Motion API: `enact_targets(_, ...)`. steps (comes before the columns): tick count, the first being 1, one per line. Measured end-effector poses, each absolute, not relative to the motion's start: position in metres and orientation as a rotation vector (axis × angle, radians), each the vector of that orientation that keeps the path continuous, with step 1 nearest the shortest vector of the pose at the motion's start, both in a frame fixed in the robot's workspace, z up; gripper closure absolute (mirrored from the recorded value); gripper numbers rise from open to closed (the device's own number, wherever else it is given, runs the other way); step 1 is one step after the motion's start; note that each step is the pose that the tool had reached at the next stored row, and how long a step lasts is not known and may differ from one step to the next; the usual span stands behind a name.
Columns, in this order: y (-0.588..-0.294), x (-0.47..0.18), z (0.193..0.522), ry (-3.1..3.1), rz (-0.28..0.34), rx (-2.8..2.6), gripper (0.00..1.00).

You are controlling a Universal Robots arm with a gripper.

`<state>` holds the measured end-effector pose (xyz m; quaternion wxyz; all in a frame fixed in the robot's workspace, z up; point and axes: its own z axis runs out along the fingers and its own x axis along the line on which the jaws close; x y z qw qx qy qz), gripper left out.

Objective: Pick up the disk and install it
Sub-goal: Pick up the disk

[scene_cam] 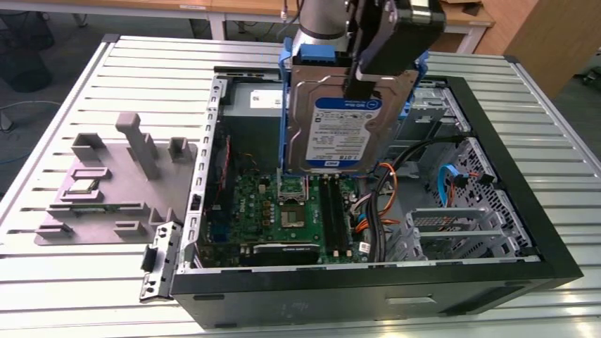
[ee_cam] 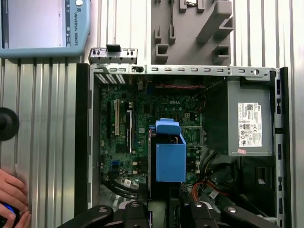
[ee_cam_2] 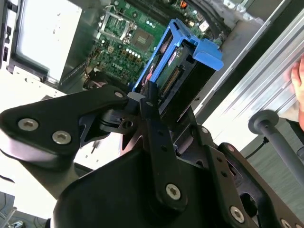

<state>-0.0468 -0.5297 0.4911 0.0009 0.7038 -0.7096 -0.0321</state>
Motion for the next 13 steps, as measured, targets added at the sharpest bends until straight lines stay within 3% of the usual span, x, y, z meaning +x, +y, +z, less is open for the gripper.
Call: enact_targets(13, -0.530, -0.009, 0.491, -2.228, -0.102, 2.209, 0.65)
